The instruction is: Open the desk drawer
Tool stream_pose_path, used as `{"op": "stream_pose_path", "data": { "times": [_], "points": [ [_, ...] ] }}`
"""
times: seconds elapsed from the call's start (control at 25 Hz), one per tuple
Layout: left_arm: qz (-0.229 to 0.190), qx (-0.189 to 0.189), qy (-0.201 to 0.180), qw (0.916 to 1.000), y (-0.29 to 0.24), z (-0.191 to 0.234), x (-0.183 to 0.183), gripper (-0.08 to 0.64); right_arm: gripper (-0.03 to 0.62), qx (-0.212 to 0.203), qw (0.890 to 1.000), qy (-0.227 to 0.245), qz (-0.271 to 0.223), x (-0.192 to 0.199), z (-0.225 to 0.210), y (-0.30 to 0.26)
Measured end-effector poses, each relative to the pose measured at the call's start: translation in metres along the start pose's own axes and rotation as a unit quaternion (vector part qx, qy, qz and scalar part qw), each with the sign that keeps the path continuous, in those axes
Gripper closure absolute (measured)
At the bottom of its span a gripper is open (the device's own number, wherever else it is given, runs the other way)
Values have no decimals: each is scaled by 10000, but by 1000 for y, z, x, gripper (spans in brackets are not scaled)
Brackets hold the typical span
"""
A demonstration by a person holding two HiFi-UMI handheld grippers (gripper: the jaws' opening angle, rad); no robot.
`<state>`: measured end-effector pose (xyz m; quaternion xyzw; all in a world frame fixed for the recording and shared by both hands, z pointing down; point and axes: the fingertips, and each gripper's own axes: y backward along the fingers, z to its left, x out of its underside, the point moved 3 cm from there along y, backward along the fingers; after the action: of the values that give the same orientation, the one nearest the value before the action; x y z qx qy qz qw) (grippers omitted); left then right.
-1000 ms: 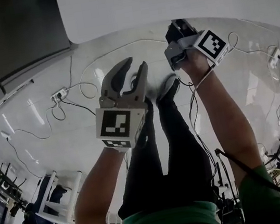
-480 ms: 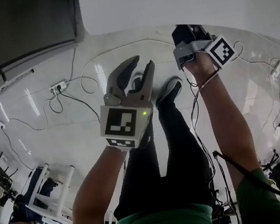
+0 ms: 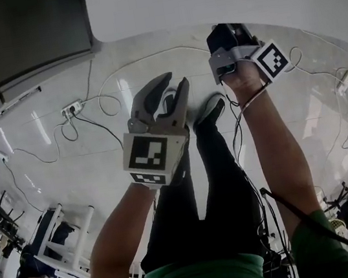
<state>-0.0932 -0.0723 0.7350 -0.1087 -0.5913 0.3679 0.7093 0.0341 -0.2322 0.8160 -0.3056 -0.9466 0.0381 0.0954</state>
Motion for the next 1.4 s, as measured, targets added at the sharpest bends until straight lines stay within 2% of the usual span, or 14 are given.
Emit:
{"op": "stream_pose_path", "data": {
  "times": [0.2, 0.52, 0.76, 1.2, 1.4],
  "points": [
    [4, 70, -59, 10000, 1, -6, 0, 460, 568, -12, 9999, -117, -22, 6, 1, 12],
    [-14, 184, -198, 9996, 21, -24, 2, 460, 568, -49, 10000, -39, 72, 24, 14, 55],
    [-7, 296, -238, 9993, 9, -23, 5, 460, 571, 4, 9997, -227, 28, 33, -2, 65],
    [-33, 538, -136, 9985, 1, -26, -3, 462, 571, 99, 9995, -224, 190, 37, -16, 75],
    [-58, 542, -164, 9984, 21, -36, 1, 462, 571, 48, 9994, -258, 247, 47, -6, 109]
  ]
}}
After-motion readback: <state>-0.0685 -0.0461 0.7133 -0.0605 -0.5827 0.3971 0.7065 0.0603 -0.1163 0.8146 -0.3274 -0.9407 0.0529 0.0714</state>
